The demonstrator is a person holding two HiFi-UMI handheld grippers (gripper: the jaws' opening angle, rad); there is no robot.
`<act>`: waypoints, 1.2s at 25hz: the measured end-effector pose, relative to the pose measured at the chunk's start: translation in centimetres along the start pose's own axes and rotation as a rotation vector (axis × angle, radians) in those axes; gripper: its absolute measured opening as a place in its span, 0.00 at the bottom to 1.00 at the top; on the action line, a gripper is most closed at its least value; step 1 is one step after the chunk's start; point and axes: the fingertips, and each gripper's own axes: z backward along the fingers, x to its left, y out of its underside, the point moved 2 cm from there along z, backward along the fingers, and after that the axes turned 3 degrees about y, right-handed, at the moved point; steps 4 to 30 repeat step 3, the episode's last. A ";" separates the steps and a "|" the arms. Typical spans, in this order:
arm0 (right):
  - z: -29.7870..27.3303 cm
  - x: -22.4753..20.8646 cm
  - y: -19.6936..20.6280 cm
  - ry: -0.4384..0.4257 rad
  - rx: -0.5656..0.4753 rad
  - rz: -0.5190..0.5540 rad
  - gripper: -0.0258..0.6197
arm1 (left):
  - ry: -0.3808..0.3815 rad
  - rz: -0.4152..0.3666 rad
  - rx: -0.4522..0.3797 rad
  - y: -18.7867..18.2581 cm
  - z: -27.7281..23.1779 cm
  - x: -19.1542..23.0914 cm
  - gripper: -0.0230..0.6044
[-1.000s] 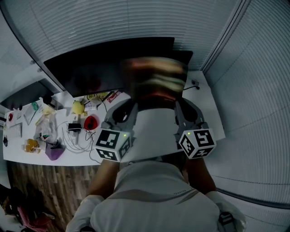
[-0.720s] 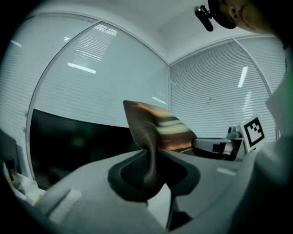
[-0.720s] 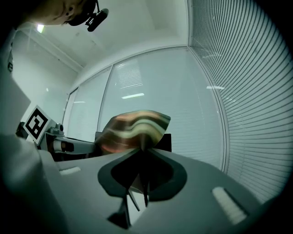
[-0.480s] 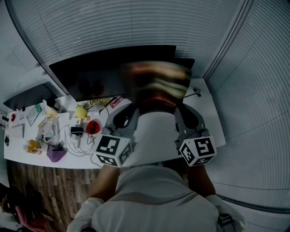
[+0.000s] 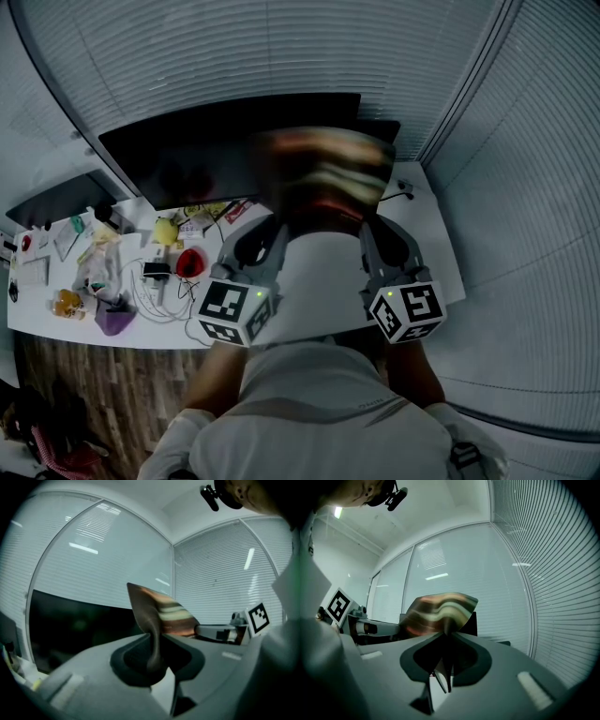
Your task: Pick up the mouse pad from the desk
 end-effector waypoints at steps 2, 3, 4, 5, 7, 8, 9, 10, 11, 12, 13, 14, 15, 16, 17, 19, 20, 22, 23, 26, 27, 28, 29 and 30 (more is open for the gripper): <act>0.1 0.1 0.1 0.000 0.001 0.002 0.11 | 0.005 -0.001 -0.002 0.1 0.0 -0.3 0.15; 0.1 0.1 0.2 -0.001 0.002 0.003 0.11 | 0.007 -0.002 -0.003 0.1 0.0 -0.4 0.15; 0.1 0.1 0.2 -0.001 0.002 0.003 0.11 | 0.007 -0.002 -0.003 0.1 0.0 -0.4 0.15; 0.1 0.1 0.2 -0.001 0.002 0.003 0.11 | 0.007 -0.002 -0.003 0.1 0.0 -0.4 0.15; 0.1 0.1 0.2 -0.001 0.002 0.003 0.11 | 0.007 -0.002 -0.003 0.1 0.0 -0.4 0.15; 0.1 0.1 0.2 -0.001 0.002 0.003 0.11 | 0.007 -0.002 -0.003 0.1 0.0 -0.4 0.15; 0.1 0.1 0.2 -0.001 0.002 0.003 0.11 | 0.007 -0.002 -0.003 0.1 0.0 -0.4 0.15; 0.1 0.1 0.2 -0.001 0.002 0.003 0.11 | 0.007 -0.002 -0.003 0.1 0.0 -0.4 0.15; 0.1 0.1 0.2 -0.001 0.002 0.003 0.11 | 0.007 -0.002 -0.003 0.1 0.0 -0.4 0.15; 0.1 0.1 0.2 -0.001 0.002 0.003 0.11 | 0.007 -0.002 -0.003 0.1 0.0 -0.4 0.15; 0.1 0.1 0.2 -0.001 0.002 0.003 0.11 | 0.007 -0.002 -0.003 0.1 0.0 -0.4 0.15; 0.1 0.1 0.2 -0.001 0.002 0.003 0.11 | 0.007 -0.002 -0.003 0.1 0.0 -0.4 0.15; 0.1 0.1 0.2 -0.001 0.002 0.003 0.11 | 0.007 -0.002 -0.003 0.1 0.0 -0.4 0.15; 0.1 0.1 0.2 -0.001 0.002 0.003 0.11 | 0.007 -0.002 -0.003 0.1 0.0 -0.4 0.15; 0.1 0.1 0.2 -0.001 0.002 0.003 0.11 | 0.007 -0.002 -0.003 0.1 0.0 -0.4 0.15; 0.1 0.1 0.2 -0.001 0.002 0.003 0.11 | 0.007 -0.002 -0.003 0.1 0.0 -0.4 0.15; 0.1 0.1 0.2 -0.001 0.002 0.003 0.11 | 0.007 -0.002 -0.003 0.1 0.0 -0.4 0.15; 0.1 0.1 0.2 -0.001 0.002 0.003 0.11 | 0.007 -0.002 -0.003 0.1 0.0 -0.4 0.15; 0.1 0.1 0.2 -0.001 0.002 0.003 0.11 | 0.007 -0.002 -0.003 0.1 0.0 -0.4 0.15; 0.1 0.1 0.2 -0.001 0.002 0.003 0.11 | 0.007 -0.002 -0.003 0.1 0.0 -0.4 0.15; 0.1 0.1 0.2 -0.001 0.002 0.003 0.11 | 0.007 -0.002 -0.003 0.1 0.0 -0.4 0.15; 0.1 0.1 0.2 -0.001 0.002 0.003 0.11 | 0.007 -0.002 -0.003 0.1 0.0 -0.4 0.15; 0.1 0.1 0.2 -0.001 0.002 0.003 0.11 | 0.007 -0.002 -0.003 0.1 0.0 -0.4 0.15; 0.1 0.1 0.2 -0.001 0.002 0.003 0.11 | 0.007 -0.002 -0.003 0.1 0.0 -0.4 0.15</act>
